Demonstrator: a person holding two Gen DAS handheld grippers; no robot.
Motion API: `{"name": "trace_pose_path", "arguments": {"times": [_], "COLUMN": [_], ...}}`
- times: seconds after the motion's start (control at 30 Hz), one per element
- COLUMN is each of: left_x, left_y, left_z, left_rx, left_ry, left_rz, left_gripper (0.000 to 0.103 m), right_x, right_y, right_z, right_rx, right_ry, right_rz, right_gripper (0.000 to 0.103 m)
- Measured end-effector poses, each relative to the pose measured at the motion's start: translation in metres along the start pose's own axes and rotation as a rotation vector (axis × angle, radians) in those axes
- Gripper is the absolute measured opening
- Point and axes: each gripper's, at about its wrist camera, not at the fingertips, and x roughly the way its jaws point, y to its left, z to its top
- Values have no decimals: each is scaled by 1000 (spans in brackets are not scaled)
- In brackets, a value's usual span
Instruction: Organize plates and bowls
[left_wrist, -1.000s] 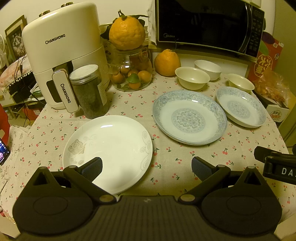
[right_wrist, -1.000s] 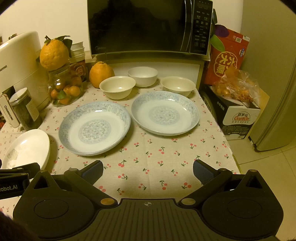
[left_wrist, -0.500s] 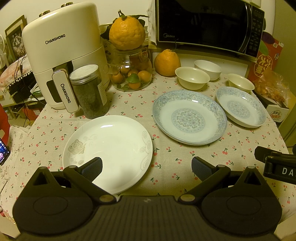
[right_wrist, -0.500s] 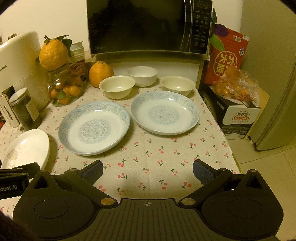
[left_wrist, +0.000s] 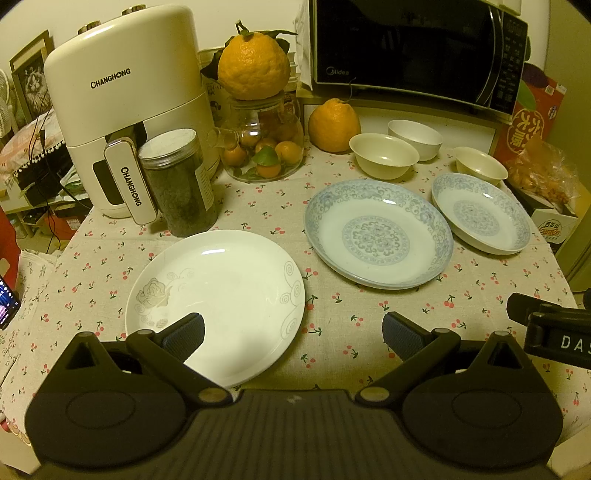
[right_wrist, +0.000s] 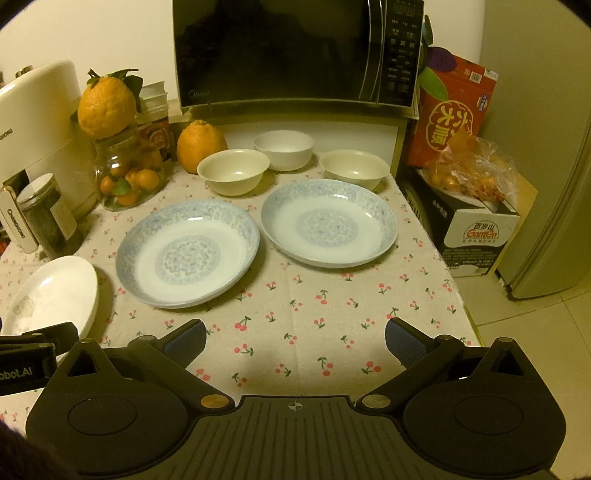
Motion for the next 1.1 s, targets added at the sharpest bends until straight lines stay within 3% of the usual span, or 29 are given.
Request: {"name": "trace_pose_path", "arguments": {"times": [0.87,1.1], "left_x": [2,6], "left_y": [3,10], "left_z": [6,17], "left_rx": [-4,-2], "left_ry": [-7,9], "left_rz": [4,-79], "left_gripper": [103,103], "right_x": [2,3], "right_y": [-5,-9], "right_z": [-1,16], "right_rx": [13,46], "right_ry": [-8,2], "right_rz": [-9,38], "right_gripper": [103,103]}}
